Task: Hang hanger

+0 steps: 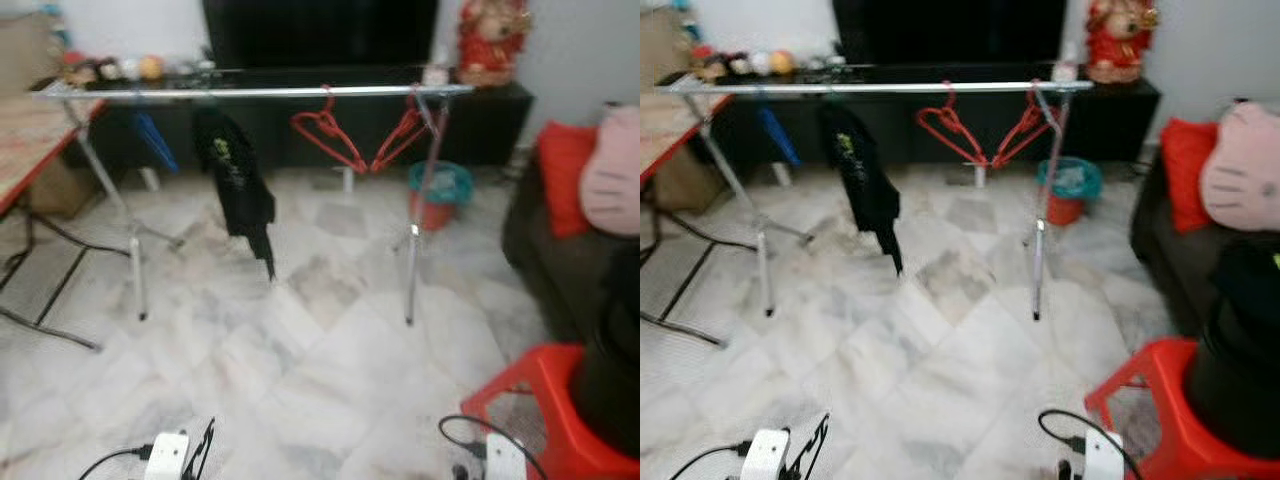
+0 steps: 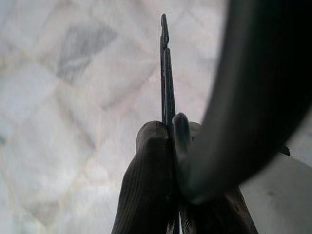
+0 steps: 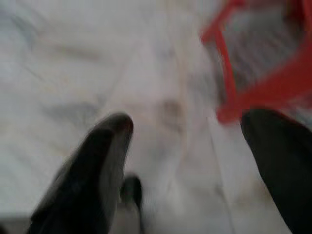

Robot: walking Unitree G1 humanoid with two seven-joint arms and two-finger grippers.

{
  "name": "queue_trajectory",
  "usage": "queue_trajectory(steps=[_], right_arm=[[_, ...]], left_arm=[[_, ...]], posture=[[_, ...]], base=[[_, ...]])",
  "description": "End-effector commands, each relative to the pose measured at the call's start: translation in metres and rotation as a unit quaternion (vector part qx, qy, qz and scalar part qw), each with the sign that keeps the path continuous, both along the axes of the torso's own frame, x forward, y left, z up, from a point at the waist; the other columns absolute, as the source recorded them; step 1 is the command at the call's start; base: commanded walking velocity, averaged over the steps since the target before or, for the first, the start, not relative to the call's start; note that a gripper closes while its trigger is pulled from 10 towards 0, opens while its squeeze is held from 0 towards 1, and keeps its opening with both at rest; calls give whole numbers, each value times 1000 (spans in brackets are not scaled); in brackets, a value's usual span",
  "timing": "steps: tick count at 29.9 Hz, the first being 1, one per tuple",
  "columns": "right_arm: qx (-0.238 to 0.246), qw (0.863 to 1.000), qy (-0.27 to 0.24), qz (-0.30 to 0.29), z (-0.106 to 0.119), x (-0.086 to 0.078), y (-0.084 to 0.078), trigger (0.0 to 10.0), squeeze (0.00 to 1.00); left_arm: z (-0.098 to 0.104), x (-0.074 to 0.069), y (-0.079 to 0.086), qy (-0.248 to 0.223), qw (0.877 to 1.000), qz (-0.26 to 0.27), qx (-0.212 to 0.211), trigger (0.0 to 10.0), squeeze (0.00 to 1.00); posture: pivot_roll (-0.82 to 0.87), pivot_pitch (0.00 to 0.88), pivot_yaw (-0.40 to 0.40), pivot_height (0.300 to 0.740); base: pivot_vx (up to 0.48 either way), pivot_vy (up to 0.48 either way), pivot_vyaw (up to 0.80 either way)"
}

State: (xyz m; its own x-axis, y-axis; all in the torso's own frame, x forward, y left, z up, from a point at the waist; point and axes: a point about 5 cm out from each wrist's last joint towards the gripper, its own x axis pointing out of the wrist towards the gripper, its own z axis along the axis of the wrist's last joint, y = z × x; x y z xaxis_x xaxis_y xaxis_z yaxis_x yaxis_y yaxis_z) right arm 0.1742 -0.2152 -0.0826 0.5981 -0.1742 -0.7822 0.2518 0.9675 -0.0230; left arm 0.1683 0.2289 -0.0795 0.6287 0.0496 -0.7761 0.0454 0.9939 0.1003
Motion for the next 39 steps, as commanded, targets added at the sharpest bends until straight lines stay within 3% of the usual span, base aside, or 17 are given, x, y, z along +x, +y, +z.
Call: queue_trajectory(steps=[1, 7, 12, 17, 24, 34, 37, 39], right_arm=[[9, 1000, 4, -1, -2, -5, 2, 10000, 0], [4, 1000, 10, -13, -1, -11, -17, 10000, 0], [1, 1000, 11, -14, 3, -6, -26, 10000, 0], [0, 1000, 2, -7, 10, 12, -23, 10000, 0], [-3, 1000, -10, 24, 15, 32, -1, 10000, 0], [18, 1000, -2, 19, 9, 27, 17, 10000, 0], [17, 1000, 4, 15, 6, 19, 10, 10000, 0], [13, 1000, 7, 9, 6, 14, -3, 10000, 0]], left_arm=[[-2, -3, -2, 7, 1000, 0, -5, 10000, 0], [-2, -3, -2, 5, 1000, 5, -11, 10000, 0], [-1, -2, -1, 5, 1000, 8, -12, 10000, 0], [-1, -1, 0, 4, 1000, 13, -10, 10000, 0], [0, 2, -2, 2, 1000, 14, -6, 10000, 0], [0, 3, -2, 3, 1000, 15, -3, 10000, 0], [0, 3, -2, 3, 1000, 15, -2, 10000, 0], [0, 3, -1, 3, 1000, 15, -2, 10000, 0]], posture=[[-26, 4, 2, 740], [-30, 2, 4, 740], [-28, 1, 4, 740], [-28, 0, 3, 740], [-28, 0, 2, 740], [-28, 0, 5, 740], [-28, 0, 5, 740], [-27, 0, 6, 740]], base=[[0, 0, 0], [0, 0, 0], [0, 0, 0], [49, 0, 0], [250, 0, 193], [255, 0, 329], [259, 0, 0], [259, 0, 0]])
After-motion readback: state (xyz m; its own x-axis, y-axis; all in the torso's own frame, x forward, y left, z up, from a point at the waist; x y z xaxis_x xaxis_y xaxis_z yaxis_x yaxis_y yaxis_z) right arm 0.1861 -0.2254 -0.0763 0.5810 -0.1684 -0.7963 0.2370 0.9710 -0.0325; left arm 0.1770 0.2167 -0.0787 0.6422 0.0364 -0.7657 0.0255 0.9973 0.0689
